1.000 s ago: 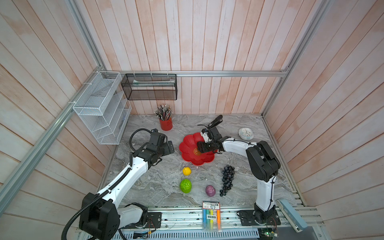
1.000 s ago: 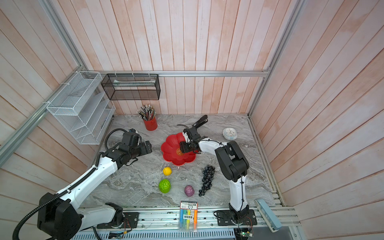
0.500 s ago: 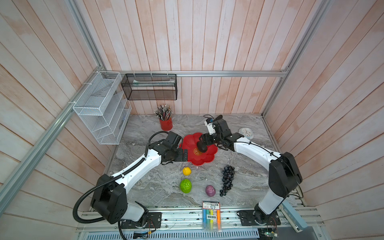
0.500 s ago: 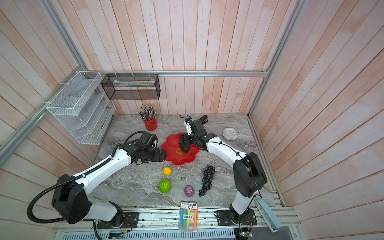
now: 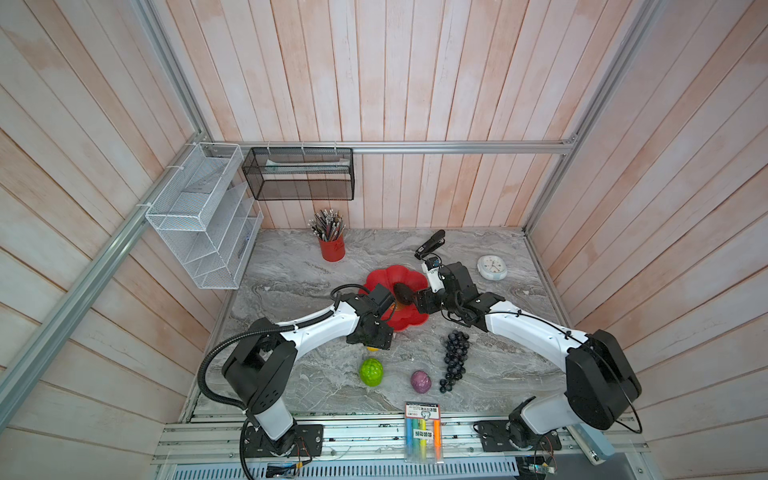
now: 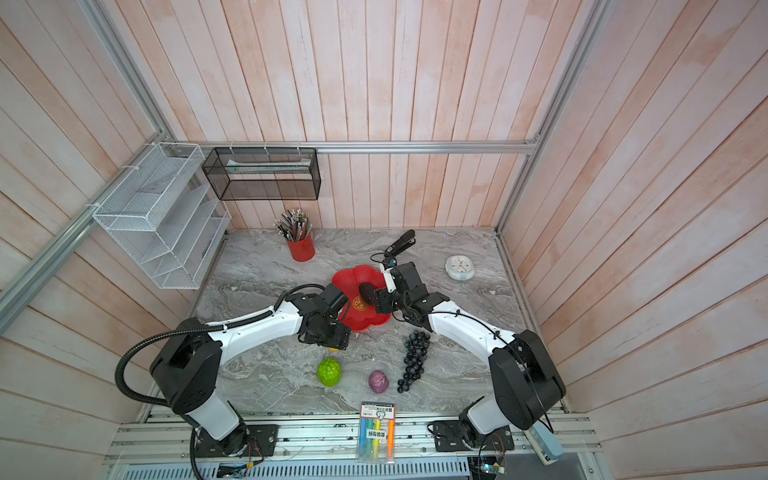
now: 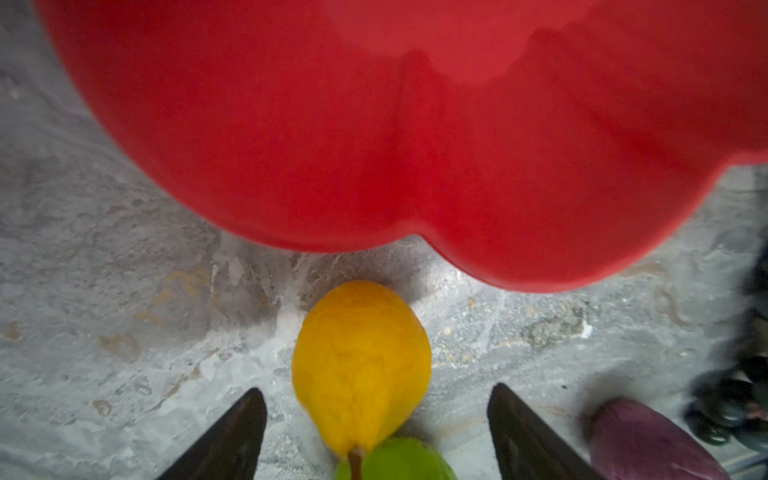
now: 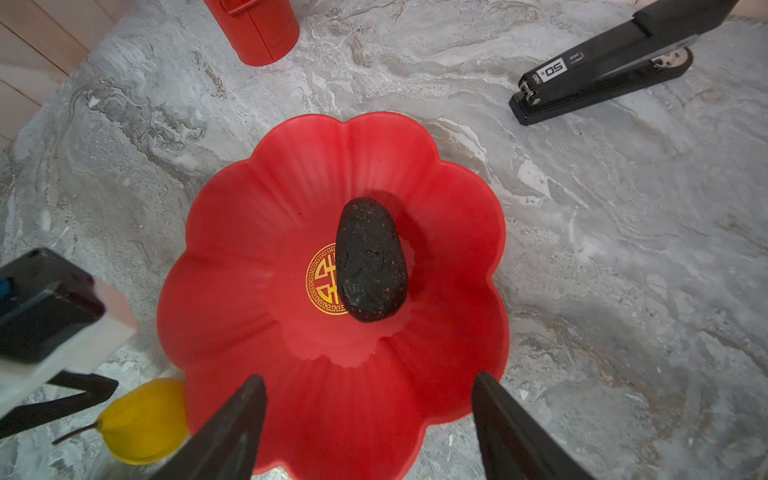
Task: Place and organize the fake fruits in the fruit bowl
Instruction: 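Grasp the yellow pear with the left gripper while the right gripper releases the avocado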
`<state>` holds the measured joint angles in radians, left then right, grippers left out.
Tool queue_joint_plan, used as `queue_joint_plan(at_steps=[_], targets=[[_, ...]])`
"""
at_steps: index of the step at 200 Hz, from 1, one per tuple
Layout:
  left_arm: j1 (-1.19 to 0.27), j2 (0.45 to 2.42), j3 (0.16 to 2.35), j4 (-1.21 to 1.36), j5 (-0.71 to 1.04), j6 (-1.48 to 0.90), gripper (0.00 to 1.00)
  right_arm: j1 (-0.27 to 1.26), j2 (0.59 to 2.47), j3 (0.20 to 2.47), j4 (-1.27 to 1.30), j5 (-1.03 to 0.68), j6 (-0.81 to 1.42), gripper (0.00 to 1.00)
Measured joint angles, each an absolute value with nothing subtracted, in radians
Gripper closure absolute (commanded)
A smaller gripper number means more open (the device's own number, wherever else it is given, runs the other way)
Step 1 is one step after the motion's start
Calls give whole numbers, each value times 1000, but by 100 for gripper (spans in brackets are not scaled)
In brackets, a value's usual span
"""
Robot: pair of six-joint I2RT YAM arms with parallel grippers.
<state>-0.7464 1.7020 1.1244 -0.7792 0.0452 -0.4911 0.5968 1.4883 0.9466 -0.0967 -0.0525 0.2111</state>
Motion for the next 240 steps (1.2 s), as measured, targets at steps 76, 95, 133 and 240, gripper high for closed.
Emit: queue_joint_plan(at_steps=[76,95,133,240], targets=[[-746,1753,1124,-737,46,-493,39,597,1488,947,-78,-48,206,24],[-746,1755,1124,-727,45,-494,44,597,1489,947,-78,-48,205,24],[-746,1753,1116,-715,43,-492,50,597,1493,949,-79,-48,203,24],[-694,1528,1158,-761,25,-474,52,597,1423,1002,-170,29,142,24]])
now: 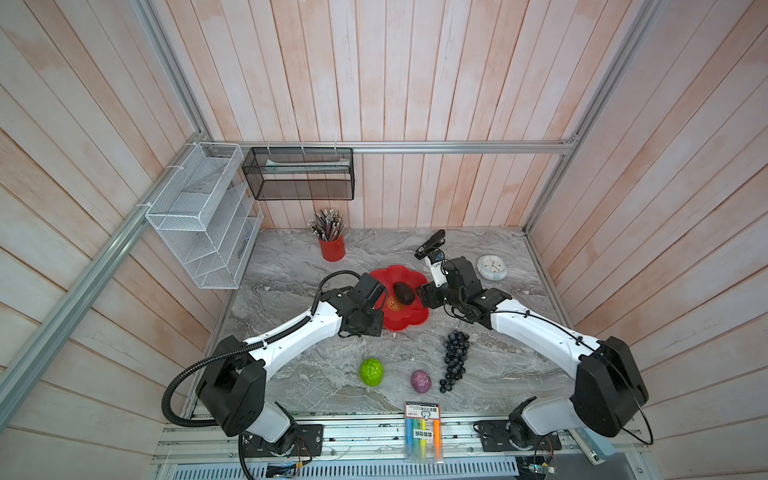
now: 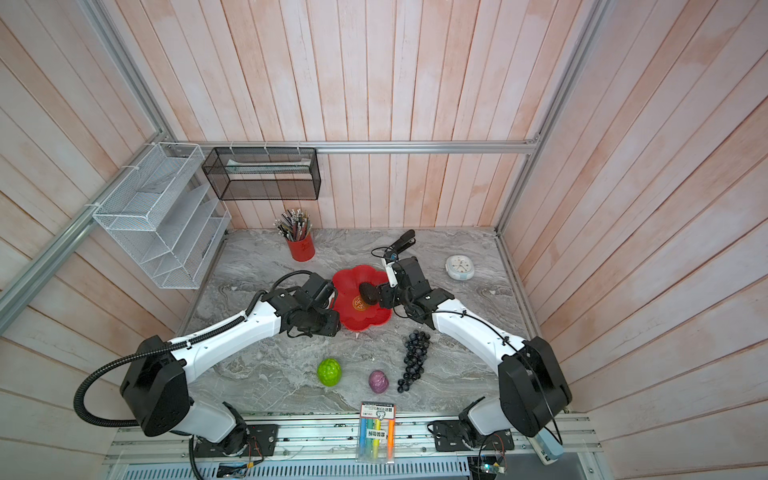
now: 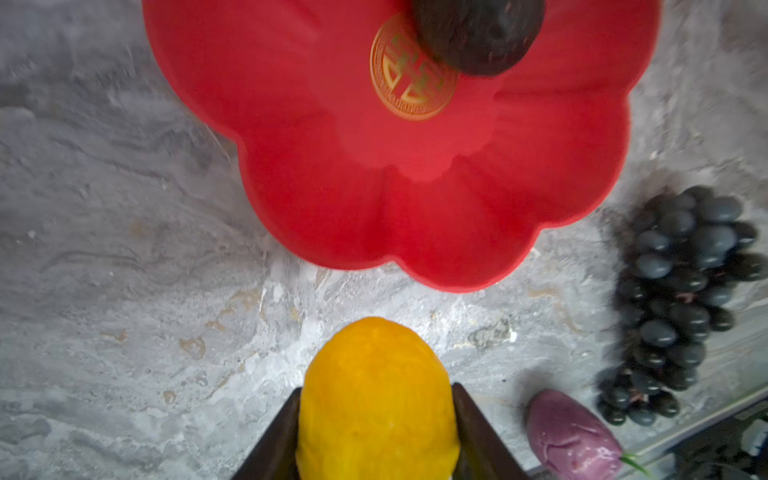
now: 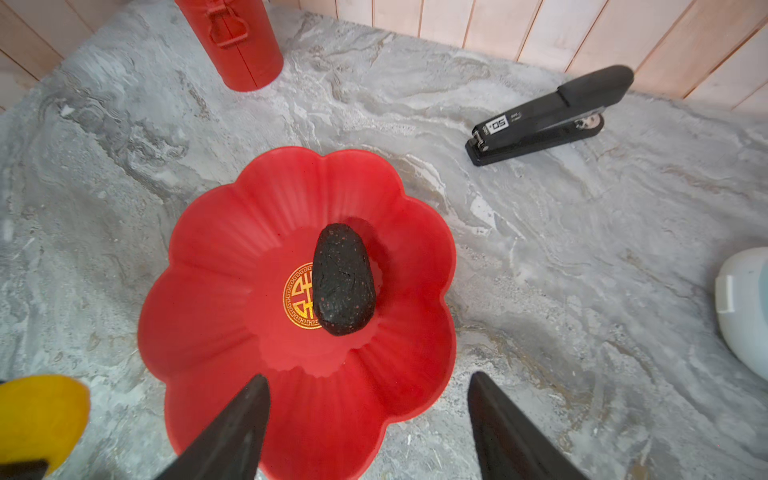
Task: Place and organize the fake fruits in the fruit bowl
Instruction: 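Carry the pear into the red bowl with the left gripper and release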
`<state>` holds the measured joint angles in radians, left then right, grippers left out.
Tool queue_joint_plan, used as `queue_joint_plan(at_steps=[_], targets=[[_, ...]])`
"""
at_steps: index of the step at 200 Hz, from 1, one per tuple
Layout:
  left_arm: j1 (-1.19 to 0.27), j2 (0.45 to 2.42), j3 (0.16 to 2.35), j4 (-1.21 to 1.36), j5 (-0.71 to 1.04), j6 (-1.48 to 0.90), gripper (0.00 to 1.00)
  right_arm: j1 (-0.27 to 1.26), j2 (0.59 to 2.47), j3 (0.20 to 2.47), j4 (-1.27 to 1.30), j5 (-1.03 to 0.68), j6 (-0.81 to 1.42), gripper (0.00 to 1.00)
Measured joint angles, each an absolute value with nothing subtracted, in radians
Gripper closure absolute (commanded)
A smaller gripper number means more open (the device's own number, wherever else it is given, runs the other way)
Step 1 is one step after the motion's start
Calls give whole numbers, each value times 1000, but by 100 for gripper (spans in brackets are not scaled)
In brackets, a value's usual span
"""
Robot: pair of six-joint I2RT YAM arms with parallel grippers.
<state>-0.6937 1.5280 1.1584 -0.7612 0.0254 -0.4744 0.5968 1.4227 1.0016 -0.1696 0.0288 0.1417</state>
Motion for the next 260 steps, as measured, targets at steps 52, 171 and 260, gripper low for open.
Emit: queue_joint_plan(at_steps=[52,171,260], targets=[[-622,1707,1388,-726,14,-427,52,597,1312,985,-191,-13,174,24],[-580,2137,1680,-680,-29,-385,53,597,1284,922,-258,-56,184,24],[-580,2175,1701,-673,6,-400,26,597,1284,910,-258,-84,192,22]])
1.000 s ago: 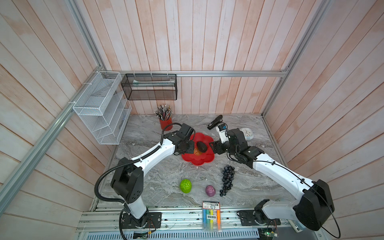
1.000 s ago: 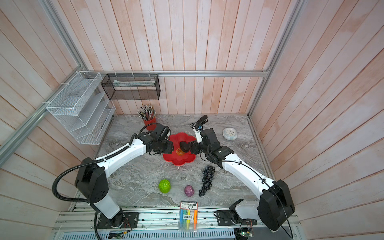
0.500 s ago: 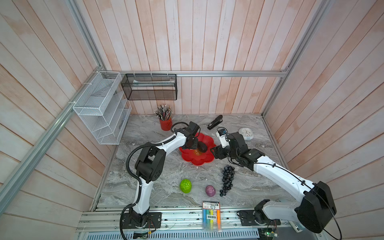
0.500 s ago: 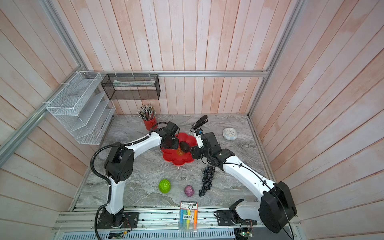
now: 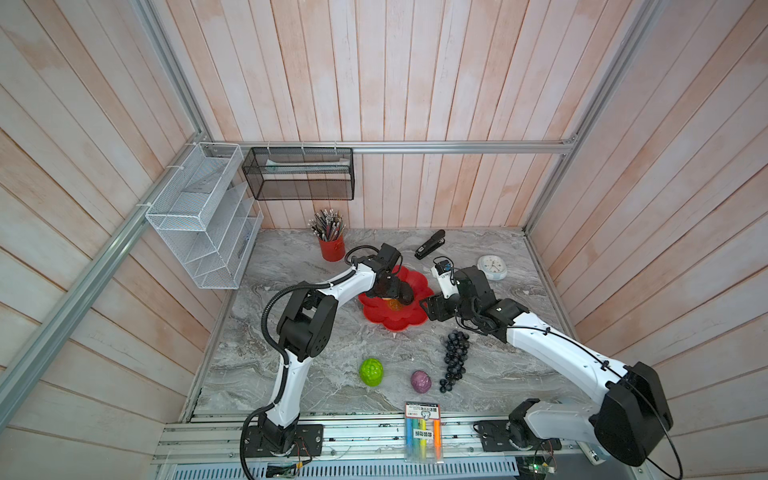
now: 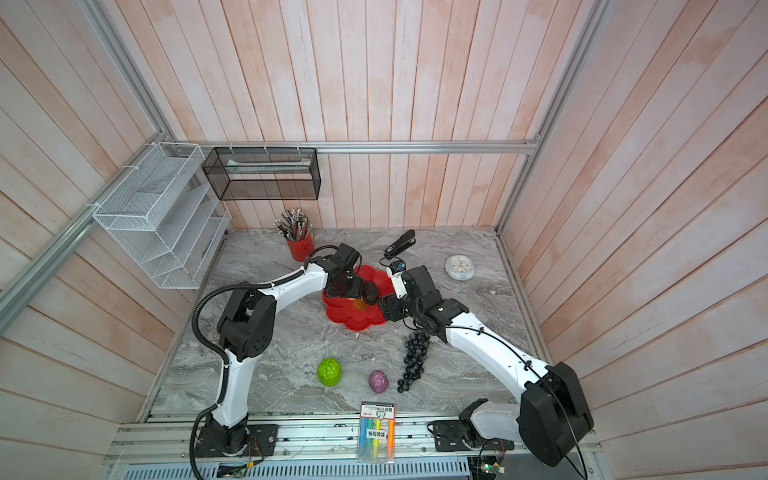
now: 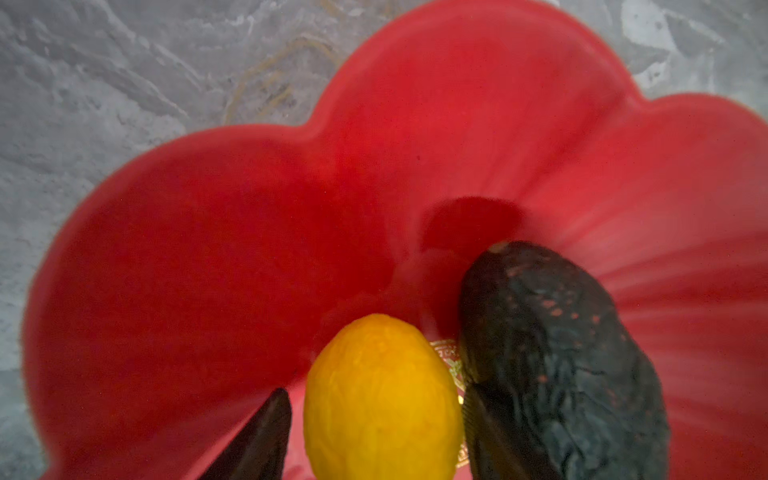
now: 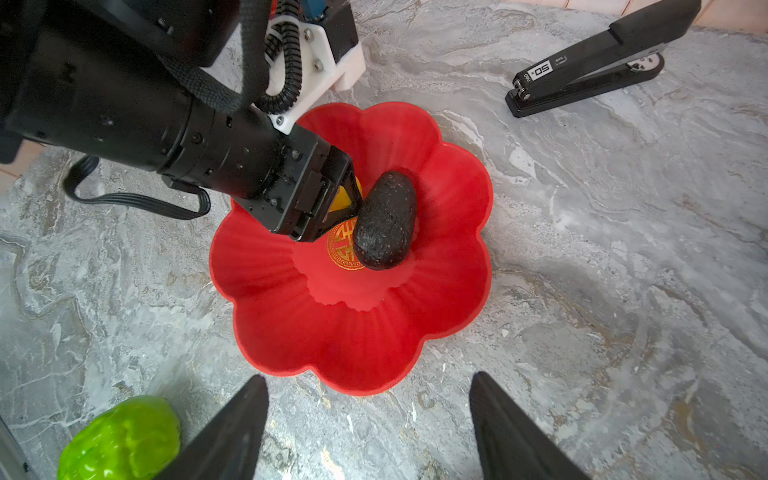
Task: Place and organize the fake fruits in the fruit bowl
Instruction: 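Carry the pear into the red bowl with the left gripper and release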
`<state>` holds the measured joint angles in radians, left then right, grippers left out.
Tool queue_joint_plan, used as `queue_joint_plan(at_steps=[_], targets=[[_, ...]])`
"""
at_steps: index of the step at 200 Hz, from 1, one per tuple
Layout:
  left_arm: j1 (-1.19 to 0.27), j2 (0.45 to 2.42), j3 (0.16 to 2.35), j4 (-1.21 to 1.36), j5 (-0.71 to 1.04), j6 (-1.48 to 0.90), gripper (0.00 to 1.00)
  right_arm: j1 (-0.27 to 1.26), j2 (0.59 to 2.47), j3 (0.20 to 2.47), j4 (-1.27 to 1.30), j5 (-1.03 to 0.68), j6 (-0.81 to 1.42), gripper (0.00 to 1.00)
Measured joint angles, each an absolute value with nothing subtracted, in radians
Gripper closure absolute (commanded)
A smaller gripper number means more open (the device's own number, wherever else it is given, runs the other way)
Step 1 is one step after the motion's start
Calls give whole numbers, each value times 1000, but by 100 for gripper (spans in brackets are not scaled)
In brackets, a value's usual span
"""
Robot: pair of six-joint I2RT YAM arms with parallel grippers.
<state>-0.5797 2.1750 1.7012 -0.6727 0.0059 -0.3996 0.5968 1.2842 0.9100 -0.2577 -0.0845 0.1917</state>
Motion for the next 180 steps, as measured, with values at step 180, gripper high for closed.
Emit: queue_joint_plan(at_steps=[180], targets=[[-585,1520,1126,-536,-56,-484,17,970,1164,700,-450,-47,501,19]])
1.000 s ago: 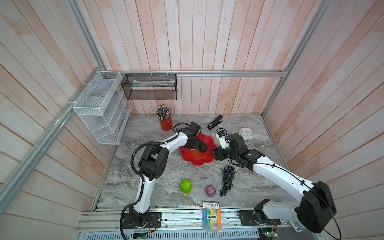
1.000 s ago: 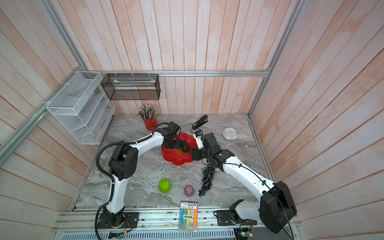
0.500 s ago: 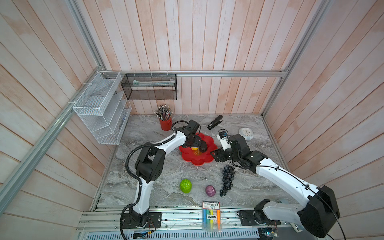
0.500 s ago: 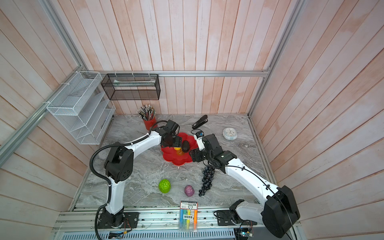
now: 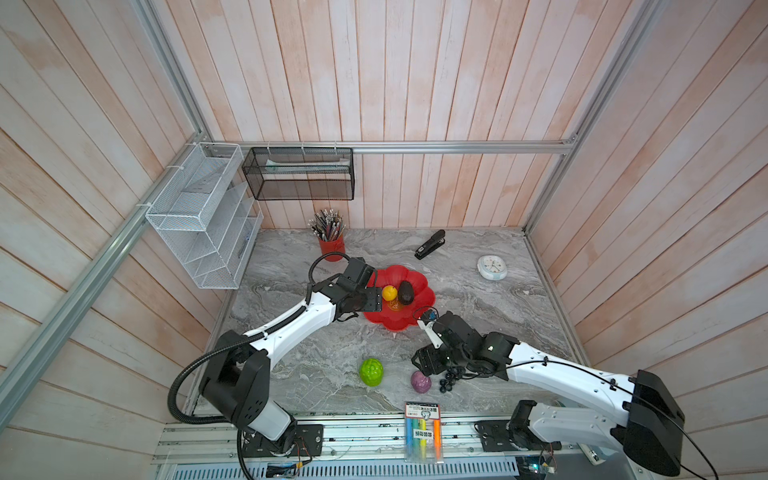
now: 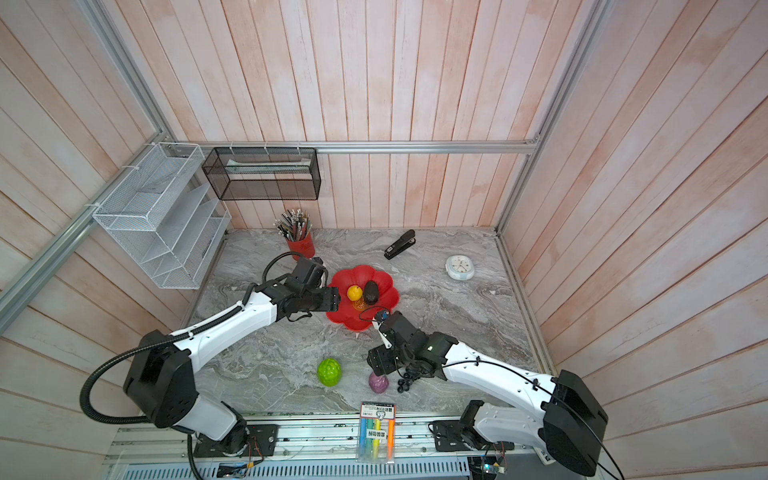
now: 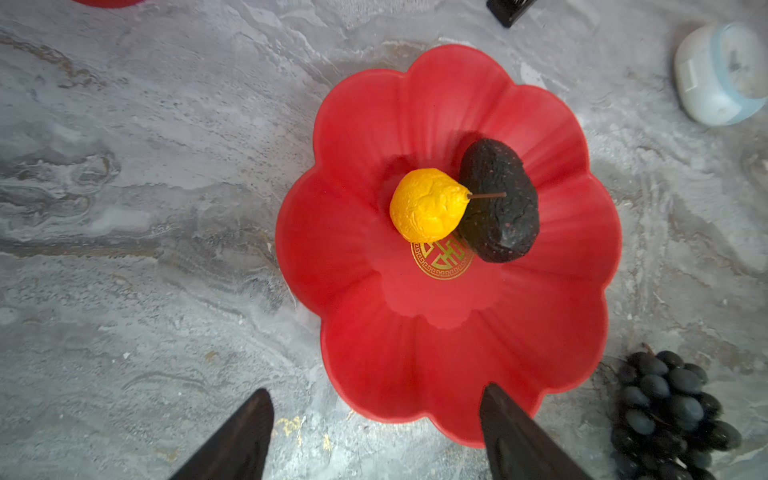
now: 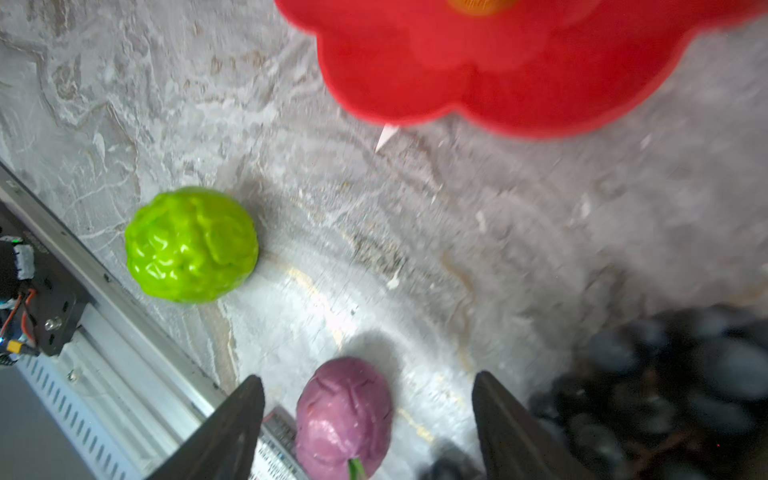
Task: Place and organize the fake fruits in the fruit bowl
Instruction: 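Carry the pear into the red bowl with the left gripper and release, then grasp the purple fruit with the right gripper while the left arm withdraws, then place the purple fruit in the bowl while the left gripper reaches for green fruit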
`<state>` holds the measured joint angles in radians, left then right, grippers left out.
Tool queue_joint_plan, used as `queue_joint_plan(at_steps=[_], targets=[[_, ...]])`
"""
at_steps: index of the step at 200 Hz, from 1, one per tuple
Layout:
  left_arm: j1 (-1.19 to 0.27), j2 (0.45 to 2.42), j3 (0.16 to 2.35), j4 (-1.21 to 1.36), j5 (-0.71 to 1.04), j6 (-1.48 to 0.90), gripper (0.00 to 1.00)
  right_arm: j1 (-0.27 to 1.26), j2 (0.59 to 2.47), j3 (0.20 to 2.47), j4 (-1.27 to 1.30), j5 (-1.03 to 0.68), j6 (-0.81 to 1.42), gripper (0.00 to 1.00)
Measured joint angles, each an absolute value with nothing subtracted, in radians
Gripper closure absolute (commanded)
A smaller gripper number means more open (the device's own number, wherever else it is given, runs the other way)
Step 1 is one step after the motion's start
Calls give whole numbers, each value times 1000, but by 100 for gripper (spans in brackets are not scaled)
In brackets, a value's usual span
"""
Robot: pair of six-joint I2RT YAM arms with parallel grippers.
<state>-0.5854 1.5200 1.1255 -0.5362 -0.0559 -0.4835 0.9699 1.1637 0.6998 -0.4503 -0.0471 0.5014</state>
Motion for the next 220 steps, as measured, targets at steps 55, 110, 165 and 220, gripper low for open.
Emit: queue_joint_plan(at_steps=[55,110,165,220], targets=[[-585,1423,1038,-462,-94,-493,16,1050,1279,686,-456,-63,648,20],[-585,1423,998,-435,-105,-493,16,1060,1362,685,-415,-106,686,43],[-585,1423,964,-426,-108,-495,16,1063,1361,685,-408,-106,676,61],[-584,1361,910,-425,-112,-513,16,1051,1361,773,-471,-70,621,61]])
